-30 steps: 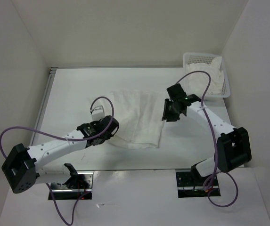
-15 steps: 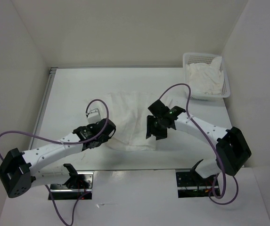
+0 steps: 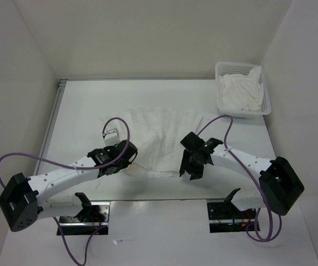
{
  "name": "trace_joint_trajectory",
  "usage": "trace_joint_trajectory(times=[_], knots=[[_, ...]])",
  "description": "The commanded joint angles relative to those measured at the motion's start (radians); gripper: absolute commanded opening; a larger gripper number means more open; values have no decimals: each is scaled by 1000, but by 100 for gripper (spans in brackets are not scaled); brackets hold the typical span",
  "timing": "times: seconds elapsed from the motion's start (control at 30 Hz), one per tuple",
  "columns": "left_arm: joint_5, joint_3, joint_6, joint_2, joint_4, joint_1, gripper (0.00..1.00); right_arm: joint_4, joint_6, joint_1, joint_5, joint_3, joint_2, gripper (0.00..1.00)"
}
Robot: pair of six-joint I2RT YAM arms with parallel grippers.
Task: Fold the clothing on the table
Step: Fold the skirt
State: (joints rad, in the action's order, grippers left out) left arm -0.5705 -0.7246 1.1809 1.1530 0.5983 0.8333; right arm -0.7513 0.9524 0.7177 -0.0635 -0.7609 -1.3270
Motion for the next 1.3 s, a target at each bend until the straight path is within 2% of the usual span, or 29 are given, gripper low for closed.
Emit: trace_joint_trajectory(times=[0.0, 0.17, 0.5, 0.73, 0.97, 1.1, 1.13, 1.27], knots=[[-8, -4, -1, -41, 9, 4, 0, 84, 98, 11, 11, 25, 31, 55], [-28, 5, 8, -78, 38, 4, 0, 151, 129, 11, 42, 34, 72, 52], [-28, 37, 8, -138, 47, 4, 0, 207, 148, -118, 44, 74, 124, 49], [-28, 37, 8, -138, 47, 4, 0, 291, 148, -118, -16, 115, 16, 49], [-37, 37, 17, -128, 47, 4, 0, 332, 148, -118, -51, 159, -20, 49], [-37, 37, 17, -128, 47, 4, 0, 429, 172, -118, -99, 221, -29, 46], [-37, 37, 17, -128, 47, 4, 0, 466, 184, -118, -108, 236, -40, 43], [-37, 37, 17, -128, 47, 4, 0, 512, 209, -86, -110, 236, -75, 39]])
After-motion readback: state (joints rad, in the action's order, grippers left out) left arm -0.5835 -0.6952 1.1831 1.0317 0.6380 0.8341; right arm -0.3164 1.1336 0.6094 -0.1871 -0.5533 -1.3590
